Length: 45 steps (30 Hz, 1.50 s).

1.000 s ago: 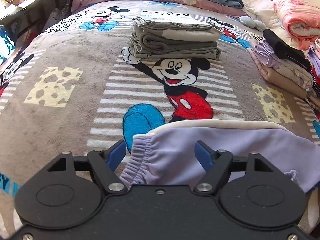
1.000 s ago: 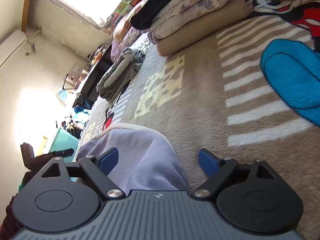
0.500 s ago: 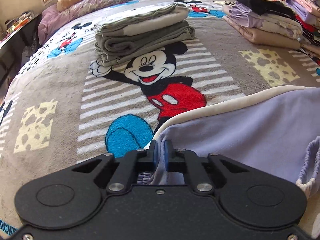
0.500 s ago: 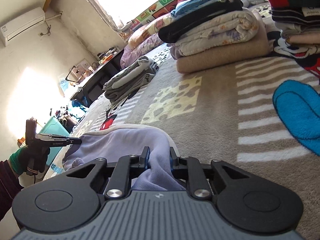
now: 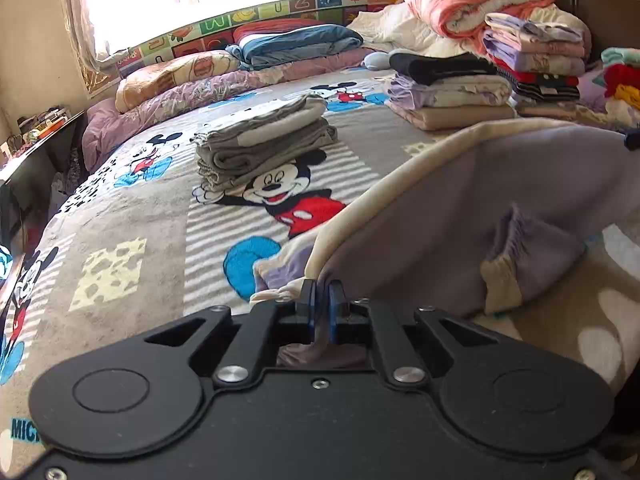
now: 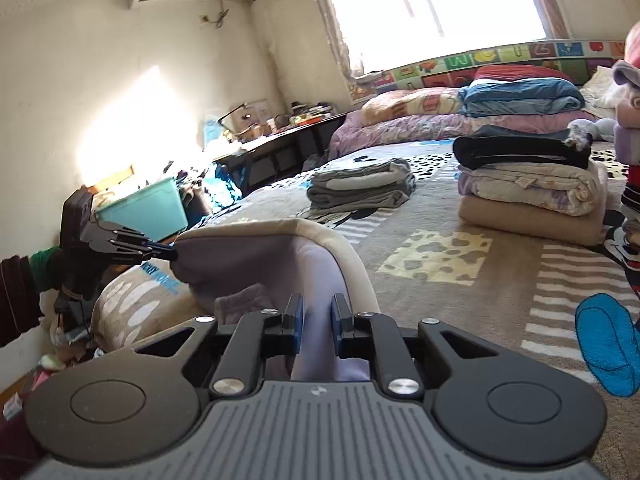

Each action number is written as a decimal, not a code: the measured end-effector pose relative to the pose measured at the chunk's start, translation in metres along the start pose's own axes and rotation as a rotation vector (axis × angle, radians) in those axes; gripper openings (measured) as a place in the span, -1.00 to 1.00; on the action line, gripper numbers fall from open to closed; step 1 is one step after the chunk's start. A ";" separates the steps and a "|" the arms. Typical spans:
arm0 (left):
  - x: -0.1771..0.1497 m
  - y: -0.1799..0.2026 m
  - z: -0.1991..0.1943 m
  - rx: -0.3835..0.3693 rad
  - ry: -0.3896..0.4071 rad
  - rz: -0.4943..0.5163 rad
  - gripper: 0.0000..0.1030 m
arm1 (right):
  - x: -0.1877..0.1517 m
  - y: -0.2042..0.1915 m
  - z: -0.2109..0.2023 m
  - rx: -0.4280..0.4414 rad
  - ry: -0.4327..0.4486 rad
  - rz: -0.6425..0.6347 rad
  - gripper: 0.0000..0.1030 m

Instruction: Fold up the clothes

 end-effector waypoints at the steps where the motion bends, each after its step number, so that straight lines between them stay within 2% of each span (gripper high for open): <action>1: -0.009 0.002 -0.003 0.000 -0.009 0.009 -0.92 | -0.003 -0.008 -0.002 0.024 -0.014 -0.020 -0.68; 6: -0.058 0.009 -0.005 0.010 -0.085 0.035 -0.97 | -0.028 -0.047 0.003 0.118 -0.174 -0.131 -0.68; 9: -0.082 0.009 0.000 0.020 -0.130 0.043 -1.00 | -0.043 -0.062 0.010 0.175 -0.258 -0.126 -0.63; 14: -0.110 0.007 0.004 0.048 -0.182 0.051 -1.00 | -0.041 -0.066 0.005 0.231 -0.243 -0.036 -0.53; 15: -0.110 0.003 0.002 0.047 -0.184 0.018 -0.99 | -0.037 -0.064 0.003 0.239 -0.226 -0.008 -0.47; 16: -0.110 -0.002 0.000 0.044 -0.187 -0.018 -0.97 | -0.033 -0.060 0.001 0.243 -0.202 0.024 -0.31; 17: -0.107 -0.007 -0.003 0.058 -0.178 -0.043 -0.96 | -0.026 -0.052 -0.002 0.240 -0.166 0.067 -0.16; 18: -0.103 -0.013 -0.006 0.075 -0.167 -0.066 -0.95 | -0.019 -0.044 -0.005 0.237 -0.129 0.109 -0.10; 21: -0.085 -0.032 -0.015 0.094 -0.123 -0.168 -0.85 | -0.004 -0.010 -0.007 0.176 -0.043 0.233 -0.04; 23: -0.071 -0.044 -0.019 0.101 -0.084 -0.244 -0.61 | 0.001 0.015 -0.002 0.103 -0.016 0.305 0.02; 24: -0.062 -0.050 -0.020 0.101 -0.061 -0.288 -0.40 | 0.001 0.026 0.005 0.072 -0.020 0.332 0.02; 26: -0.047 -0.056 -0.017 0.079 -0.030 -0.364 -0.24 | -0.003 0.047 0.022 0.018 -0.047 0.398 0.03; 28: -0.031 -0.060 -0.011 0.052 -0.010 -0.445 0.00 | -0.011 0.062 0.047 -0.010 -0.090 0.469 0.05; 31: -0.012 -0.065 0.008 0.015 -0.012 -0.527 0.12 | -0.023 0.078 0.083 -0.026 -0.145 0.565 0.12; 33: -0.001 -0.067 0.022 0.005 -0.041 -0.547 0.17 | -0.027 0.083 0.110 -0.019 -0.177 0.610 0.19; 39: 0.018 -0.069 0.074 -0.007 -0.170 -0.543 0.27 | -0.037 0.066 0.166 0.013 -0.336 0.557 0.38; 41: 0.015 -0.068 0.090 -0.014 -0.202 -0.541 0.30 | -0.041 0.059 0.175 0.010 -0.355 0.527 0.42; 42: 0.011 -0.067 0.099 -0.011 -0.225 -0.535 0.31 | -0.041 0.056 0.177 0.010 -0.353 0.517 0.41; 43: 0.007 -0.066 0.106 -0.002 -0.245 -0.527 0.30 | -0.041 0.053 0.179 0.016 -0.350 0.515 0.12; 44: 0.002 -0.065 0.111 0.014 -0.261 -0.516 0.29 | -0.041 0.049 0.179 0.026 -0.348 0.507 -0.57; 45: -0.004 -0.062 0.116 0.025 -0.273 -0.498 -0.05 | -0.040 0.043 0.179 0.039 -0.345 0.485 -0.76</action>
Point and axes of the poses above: each gripper's, at about its wrist camera, not at the fingertips, and z roughly the way its jaws point, y to its right, x to its top, the point moved 9 cm from there along z, roughly the way its jaws point, and after that the axes turned 4 degrees about -z, right-handed, at the moved point
